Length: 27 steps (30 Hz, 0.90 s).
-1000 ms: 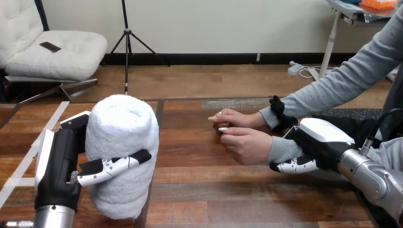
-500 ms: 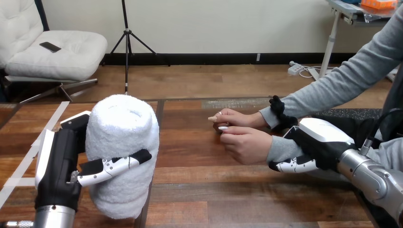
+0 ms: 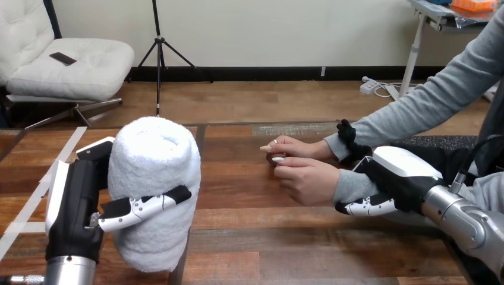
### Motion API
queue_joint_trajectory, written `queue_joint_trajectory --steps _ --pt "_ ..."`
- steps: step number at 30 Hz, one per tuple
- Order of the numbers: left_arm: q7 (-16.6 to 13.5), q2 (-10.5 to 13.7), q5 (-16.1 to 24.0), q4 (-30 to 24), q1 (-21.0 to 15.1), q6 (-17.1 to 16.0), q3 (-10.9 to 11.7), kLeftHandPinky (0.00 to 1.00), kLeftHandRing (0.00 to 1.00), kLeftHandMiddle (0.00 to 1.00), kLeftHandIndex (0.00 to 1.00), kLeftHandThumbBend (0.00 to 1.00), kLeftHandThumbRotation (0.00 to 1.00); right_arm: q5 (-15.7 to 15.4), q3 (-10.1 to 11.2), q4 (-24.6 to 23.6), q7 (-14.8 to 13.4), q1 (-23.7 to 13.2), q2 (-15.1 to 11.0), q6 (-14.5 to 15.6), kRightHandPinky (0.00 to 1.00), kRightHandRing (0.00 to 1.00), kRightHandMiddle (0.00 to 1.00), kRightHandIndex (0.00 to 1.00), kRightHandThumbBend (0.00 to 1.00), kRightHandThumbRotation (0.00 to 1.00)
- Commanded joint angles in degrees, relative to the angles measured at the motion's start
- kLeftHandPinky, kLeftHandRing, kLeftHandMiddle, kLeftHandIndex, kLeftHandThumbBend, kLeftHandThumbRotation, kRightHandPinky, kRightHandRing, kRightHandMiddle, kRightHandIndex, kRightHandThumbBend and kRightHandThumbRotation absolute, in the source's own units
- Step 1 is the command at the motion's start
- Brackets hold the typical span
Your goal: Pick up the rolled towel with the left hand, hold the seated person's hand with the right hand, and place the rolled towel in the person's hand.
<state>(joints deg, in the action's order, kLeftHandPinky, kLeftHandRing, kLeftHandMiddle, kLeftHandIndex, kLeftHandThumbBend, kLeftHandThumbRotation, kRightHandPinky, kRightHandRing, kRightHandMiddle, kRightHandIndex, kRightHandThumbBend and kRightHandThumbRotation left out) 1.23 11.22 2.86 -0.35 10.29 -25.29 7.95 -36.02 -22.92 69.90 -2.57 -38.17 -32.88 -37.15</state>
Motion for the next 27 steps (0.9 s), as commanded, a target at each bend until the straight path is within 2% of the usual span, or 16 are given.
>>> queue_joint_trajectory --steps 1,14,27 --pt "-0.79 -0.31 0.05 0.07 -5.16 -2.66 0.09 0.29 0.33 0.39 0.41 0.61 0.00 1.85 1.37 -2.60 -0.29 -1.91 -0.39 -1.45 0.15 0.20 0.25 0.25 0.52 0.43" --pt "-1.78 -1.11 1.22 2.20 -7.28 -3.78 -0.28 0.30 0.34 0.39 0.41 0.61 0.00 2.74 2.29 -4.08 1.00 -2.45 -0.77 -3.40 0.15 0.20 0.25 0.25 0.53 0.40" --pt "-2.35 -2.35 1.00 3.87 -9.56 -3.44 -0.71 0.30 0.33 0.39 0.41 0.62 0.00 4.26 3.17 -5.08 3.36 -3.02 -0.57 -3.44 0.16 0.20 0.25 0.25 0.54 0.47"
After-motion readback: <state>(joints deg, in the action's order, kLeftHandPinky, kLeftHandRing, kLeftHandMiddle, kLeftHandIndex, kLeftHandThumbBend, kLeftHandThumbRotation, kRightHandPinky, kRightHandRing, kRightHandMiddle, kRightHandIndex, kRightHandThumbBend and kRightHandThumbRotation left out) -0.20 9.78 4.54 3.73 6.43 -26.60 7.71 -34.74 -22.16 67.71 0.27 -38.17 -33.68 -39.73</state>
